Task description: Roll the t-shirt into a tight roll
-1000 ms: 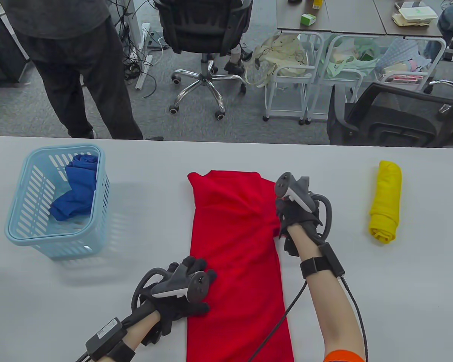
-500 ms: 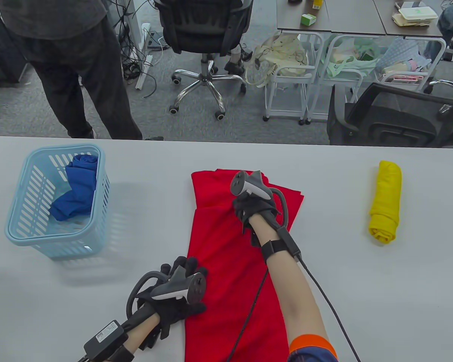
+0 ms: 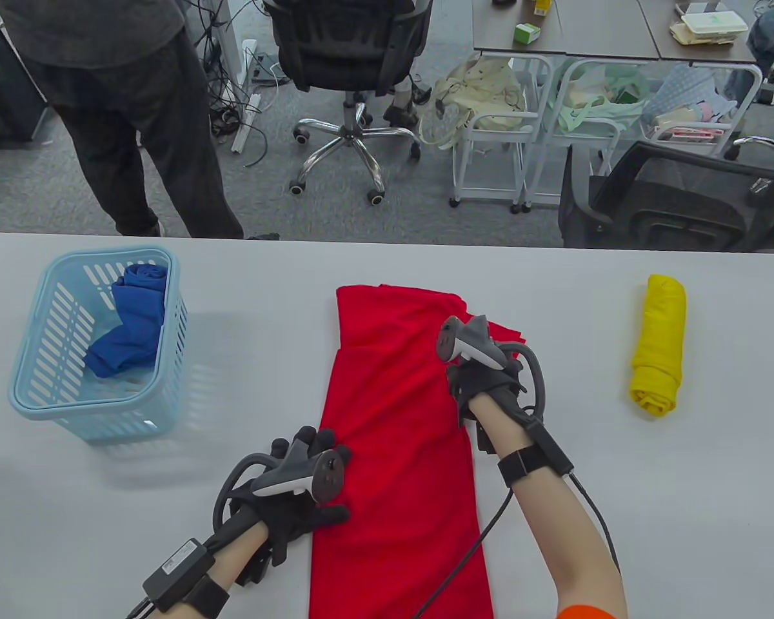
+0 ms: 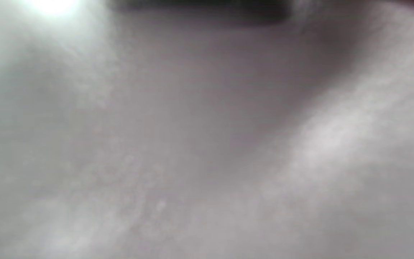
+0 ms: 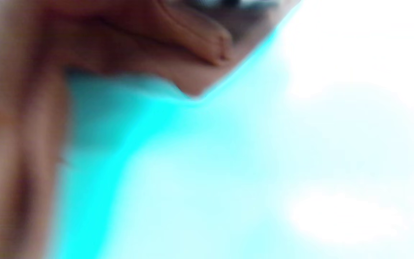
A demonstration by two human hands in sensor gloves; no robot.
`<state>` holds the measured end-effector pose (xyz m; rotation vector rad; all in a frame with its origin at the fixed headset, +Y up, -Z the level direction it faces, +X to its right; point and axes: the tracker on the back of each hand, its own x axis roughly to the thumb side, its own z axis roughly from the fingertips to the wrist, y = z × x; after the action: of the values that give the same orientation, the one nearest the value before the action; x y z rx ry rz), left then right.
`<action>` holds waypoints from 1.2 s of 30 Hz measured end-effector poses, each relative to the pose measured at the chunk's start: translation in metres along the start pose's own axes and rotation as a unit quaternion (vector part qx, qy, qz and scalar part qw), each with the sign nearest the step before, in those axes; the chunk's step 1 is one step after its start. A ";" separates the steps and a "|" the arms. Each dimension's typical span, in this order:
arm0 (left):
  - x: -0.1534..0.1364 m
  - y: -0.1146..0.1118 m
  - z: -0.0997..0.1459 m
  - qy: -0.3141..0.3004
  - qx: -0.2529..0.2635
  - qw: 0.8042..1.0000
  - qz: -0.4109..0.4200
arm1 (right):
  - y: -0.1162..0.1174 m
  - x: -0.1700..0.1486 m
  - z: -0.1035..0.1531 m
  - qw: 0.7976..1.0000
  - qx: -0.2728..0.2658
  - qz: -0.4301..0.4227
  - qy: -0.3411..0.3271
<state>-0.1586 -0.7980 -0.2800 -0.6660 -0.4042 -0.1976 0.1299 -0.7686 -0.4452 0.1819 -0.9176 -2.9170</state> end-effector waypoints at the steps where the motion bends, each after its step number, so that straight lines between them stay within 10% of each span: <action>1: 0.001 -0.001 0.001 0.000 -0.001 1.000 -0.001 | 0.003 -0.007 -0.006 1.000 0.002 -0.012 0.014; 7: 0.001 -0.002 0.001 -0.005 -0.003 1.000 -0.002 | -0.010 0.003 -0.002 0.999 -0.023 -0.044 0.015; 17: 0.002 -0.001 0.002 -0.005 -0.001 1.000 -0.007 | -0.024 0.132 0.037 0.958 -0.017 -0.016 -0.287; 27: 0.004 -0.003 0.004 -0.008 -0.003 1.000 -0.014 | -0.019 0.138 -0.009 0.975 0.040 -0.087 -0.198; 36: 0.004 -0.003 0.004 -0.005 -0.001 1.000 -0.018 | -0.020 0.081 0.023 0.987 -0.050 -0.019 -0.150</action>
<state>-0.1567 -0.7978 -0.2737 -0.6612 -0.4265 -0.2294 0.0453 -0.7479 -0.4452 -0.2570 -0.8054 -3.0702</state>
